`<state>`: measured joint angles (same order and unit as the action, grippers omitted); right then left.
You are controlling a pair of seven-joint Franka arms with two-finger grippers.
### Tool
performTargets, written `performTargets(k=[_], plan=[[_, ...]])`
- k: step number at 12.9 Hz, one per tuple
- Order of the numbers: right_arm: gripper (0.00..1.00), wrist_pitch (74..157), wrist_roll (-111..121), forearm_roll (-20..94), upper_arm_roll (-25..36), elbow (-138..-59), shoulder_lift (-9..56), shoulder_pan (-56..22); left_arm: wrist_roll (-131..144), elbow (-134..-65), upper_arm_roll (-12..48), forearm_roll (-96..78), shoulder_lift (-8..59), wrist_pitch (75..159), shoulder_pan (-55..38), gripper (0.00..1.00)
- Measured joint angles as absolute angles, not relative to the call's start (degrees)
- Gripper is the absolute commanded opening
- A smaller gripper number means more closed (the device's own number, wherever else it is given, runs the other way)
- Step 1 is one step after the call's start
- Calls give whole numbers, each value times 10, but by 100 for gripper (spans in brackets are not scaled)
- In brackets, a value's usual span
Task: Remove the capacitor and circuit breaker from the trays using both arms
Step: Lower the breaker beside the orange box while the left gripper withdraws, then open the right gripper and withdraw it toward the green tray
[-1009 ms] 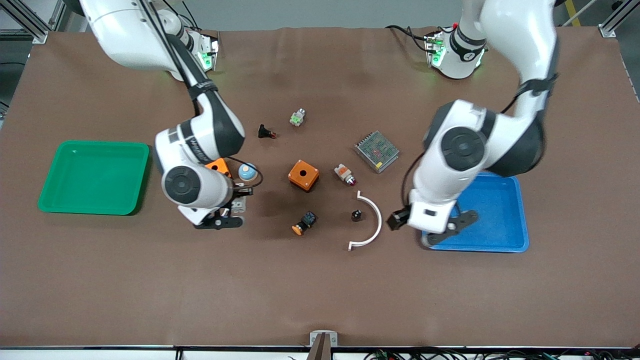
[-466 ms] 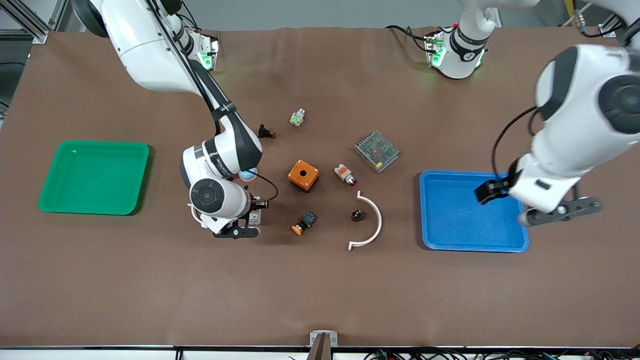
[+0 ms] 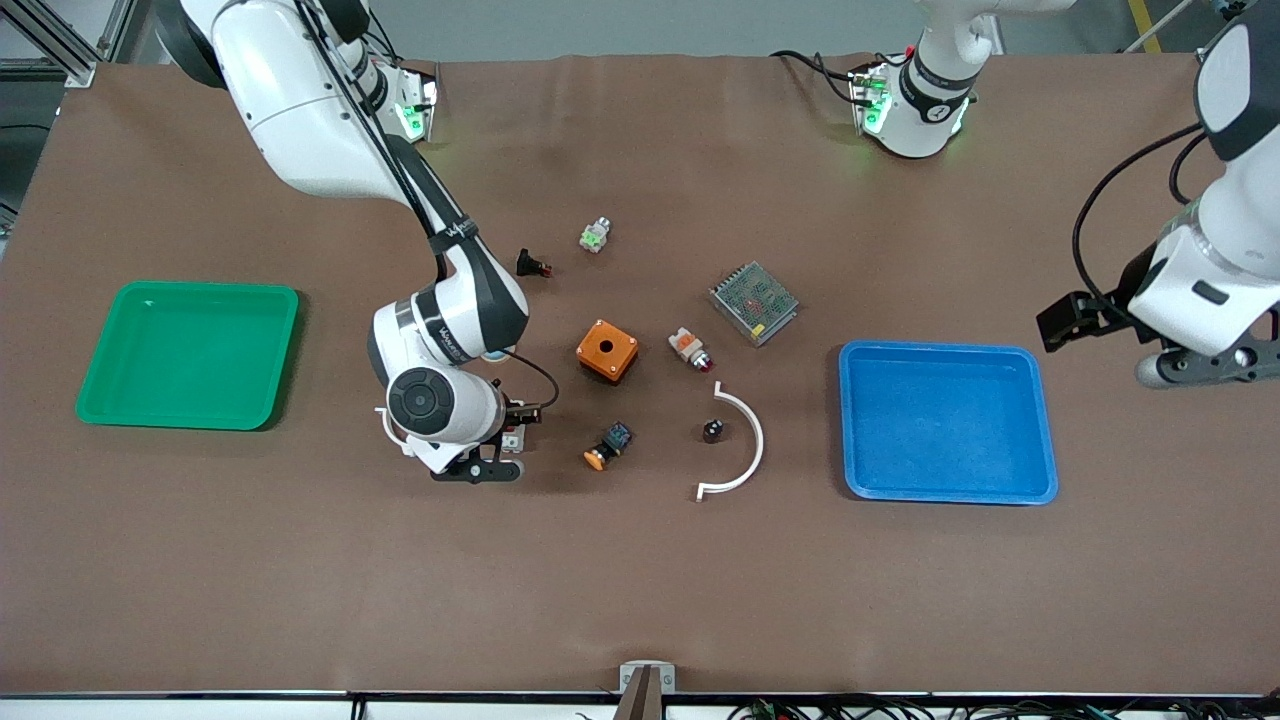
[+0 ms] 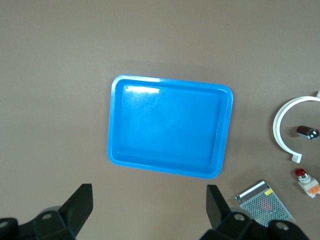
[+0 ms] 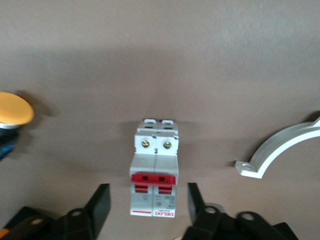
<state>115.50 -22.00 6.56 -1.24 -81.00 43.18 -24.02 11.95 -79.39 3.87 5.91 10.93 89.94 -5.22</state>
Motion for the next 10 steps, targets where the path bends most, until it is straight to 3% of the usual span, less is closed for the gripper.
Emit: performTargets(k=[6,10], plan=[[100,1056,-220,66,11,-734,350,-230,62,-805,39,54,65,881,-30,100],[100,996,-186,62,77,-716,290,-202,36,-838,39,21,32,881,6,100]])
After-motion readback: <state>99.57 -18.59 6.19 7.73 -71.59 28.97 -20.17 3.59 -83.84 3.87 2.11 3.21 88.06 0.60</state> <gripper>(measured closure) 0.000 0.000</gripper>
